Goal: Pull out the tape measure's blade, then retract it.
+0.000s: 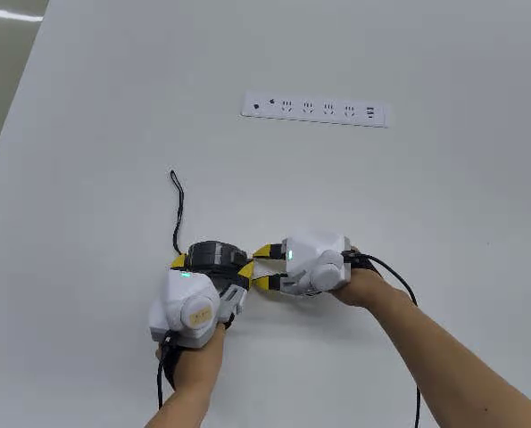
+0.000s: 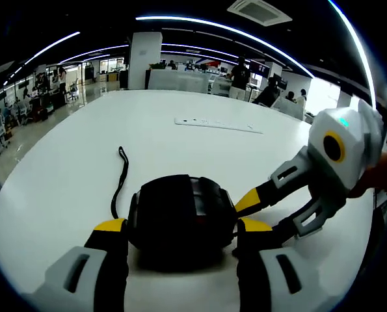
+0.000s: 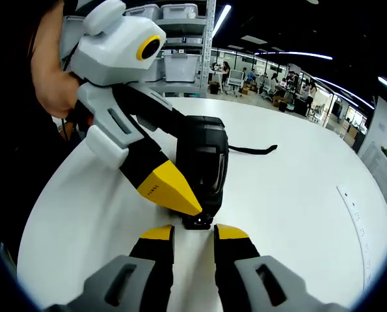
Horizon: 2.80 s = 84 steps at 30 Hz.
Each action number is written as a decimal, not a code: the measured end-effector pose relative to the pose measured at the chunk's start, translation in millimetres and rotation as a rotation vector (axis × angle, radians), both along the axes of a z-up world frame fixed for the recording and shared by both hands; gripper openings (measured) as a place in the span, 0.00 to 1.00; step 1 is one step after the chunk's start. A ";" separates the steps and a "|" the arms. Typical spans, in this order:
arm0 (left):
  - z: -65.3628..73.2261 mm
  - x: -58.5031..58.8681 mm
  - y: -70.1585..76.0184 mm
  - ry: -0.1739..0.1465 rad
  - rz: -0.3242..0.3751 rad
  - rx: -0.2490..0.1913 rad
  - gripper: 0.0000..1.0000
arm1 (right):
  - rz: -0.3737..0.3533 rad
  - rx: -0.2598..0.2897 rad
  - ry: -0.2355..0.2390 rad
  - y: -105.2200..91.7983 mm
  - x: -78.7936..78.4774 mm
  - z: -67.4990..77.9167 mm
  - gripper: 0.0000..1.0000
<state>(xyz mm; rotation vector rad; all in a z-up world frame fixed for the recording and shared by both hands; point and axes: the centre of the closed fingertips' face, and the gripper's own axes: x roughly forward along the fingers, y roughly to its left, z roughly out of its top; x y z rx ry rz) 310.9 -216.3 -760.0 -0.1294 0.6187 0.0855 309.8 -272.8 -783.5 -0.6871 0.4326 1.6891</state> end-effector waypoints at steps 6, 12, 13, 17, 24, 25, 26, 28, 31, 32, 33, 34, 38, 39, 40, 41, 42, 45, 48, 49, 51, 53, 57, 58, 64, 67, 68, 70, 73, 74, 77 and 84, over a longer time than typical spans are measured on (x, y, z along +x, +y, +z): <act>3.6 -3.4 7.1 -0.001 -0.017 0.014 0.66 | -0.024 -0.002 0.005 -3.8 -0.6 1.3 0.27; 6.5 -5.5 10.3 -0.006 -0.080 0.003 0.68 | -0.073 0.009 0.009 -9.3 1.7 9.5 0.30; 6.6 -5.7 9.2 -0.004 -0.098 -0.005 0.68 | -0.084 0.009 0.010 -10.1 2.7 10.3 0.32; 6.8 -8.4 9.6 0.000 -0.153 -0.019 0.70 | -0.136 0.017 0.031 -14.8 4.0 13.0 0.36; 6.0 -16.4 7.6 0.022 -0.274 -0.021 0.73 | -0.216 0.006 0.033 -27.3 7.0 15.1 0.44; 5.5 -17.7 7.5 0.026 -0.289 -0.026 0.74 | -0.228 0.007 0.035 -28.9 7.7 15.8 0.46; 5.3 -18.8 7.7 0.028 -0.301 -0.030 0.75 | -0.241 0.011 0.038 -30.7 8.2 16.6 0.47; 4.7 -21.8 9.3 0.033 -0.342 -0.014 0.76 | -0.266 0.014 0.042 -35.0 8.8 19.1 0.49; 5.7 -25.5 11.4 0.036 -0.381 -0.021 0.78 | -0.323 0.014 0.056 -42.8 10.9 21.4 0.56; 6.0 -26.6 14.3 0.037 -0.388 -0.018 0.78 | -0.342 0.013 0.061 -46.1 11.7 22.3 0.57; 5.9 -27.4 16.5 0.039 -0.397 -0.013 0.79 | -0.350 0.014 0.060 -48.5 11.8 23.2 0.58; 7.5 -28.2 18.7 0.035 -0.410 -0.011 0.79 | -0.369 0.012 0.060 -52.8 12.4 23.7 0.59; 12.6 -31.9 26.1 0.030 -0.451 -0.006 0.82 | -0.442 0.033 0.084 -65.2 11.9 30.7 0.64; 13.8 -33.7 29.9 0.033 -0.457 -0.004 0.82 | -0.454 0.032 0.090 -69.7 9.9 32.0 0.66; 14.7 -34.6 32.2 0.032 -0.462 -0.007 0.82 | -0.463 0.031 0.091 -72.6 8.8 33.0 0.68; 15.6 -35.6 34.4 0.033 -0.466 -0.010 0.83 | -0.475 0.032 0.088 -76.1 8.3 34.0 0.69; 17.2 -37.2 37.7 0.032 -0.474 -0.003 0.84 | -0.487 0.032 0.090 -80.9 6.4 35.3 0.70; 21.7 -40.2 45.5 0.029 -0.478 0.001 0.87 | -0.519 0.036 0.093 -91.6 1.4 39.6 0.74; 25.1 -43.2 53.4 0.023 -0.479 0.005 0.89 | -0.543 0.032 0.087 -102.7 -2.6 41.7 0.77; 26.5 -44.9 55.7 0.024 -0.481 0.004 0.90 | -0.559 0.030 0.088 -107.6 -3.7 42.6 0.78; 30.3 -47.4 58.3 0.022 -0.489 0.020 0.91 | -0.577 0.028 0.086 -114.4 -5.6 44.4 0.79; 31.9 -50.9 62.3 0.022 -0.497 0.024 0.91 | -0.591 0.029 0.086 -120.9 -8.8 47.4 0.80; 35.7 -58.3 67.7 0.025 -0.503 0.019 0.94 | -0.626 0.023 0.082 -136.0 -14.6 50.6 0.83; 36.2 -60.4 68.7 0.026 -0.507 0.021 0.94 | -0.638 0.026 0.088 -139.2 -15.9 52.0 0.84; 42.8 -73.8 72.7 0.018 -0.549 0.040 0.97 | -0.690 0.038 0.093 -160.4 -23.3 64.0 0.87; 46.4 -77.8 73.8 0.008 -0.572 0.044 0.99 | -0.705 0.055 0.106 -167.0 -27.5 69.1 0.91; 47.7 -79.0 73.6 0.004 -0.582 0.042 0.99 | -0.710 0.059 0.110 -168.5 -29.0 70.8 0.92; 50.4 -81.5 73.6 -0.005 -0.601 0.040 0.99 | -0.707 0.063 0.113 -172.6 -32.6 73.5 0.94; 53.4 -83.4 76.4 -0.023 -0.626 0.051 0.99 | -0.706 0.078 0.123 -177.6 -35.9 78.5 0.95; 56.0 -83.8 76.4 -0.034 -0.637 0.049 0.99 | -0.703 0.099 0.124 -178.3 -36.3 82.0 0.95; 59.4 -84.3 78.4 -0.045 -0.653 0.053 0.99 | -0.706 0.116 0.115 -183.1 -35.7 87.2 0.97; 61.0 -87.0 85.6 -0.050 -0.669 0.068 0.99 | -0.704 0.119 0.105 -190.2 -35.7 92.7 0.98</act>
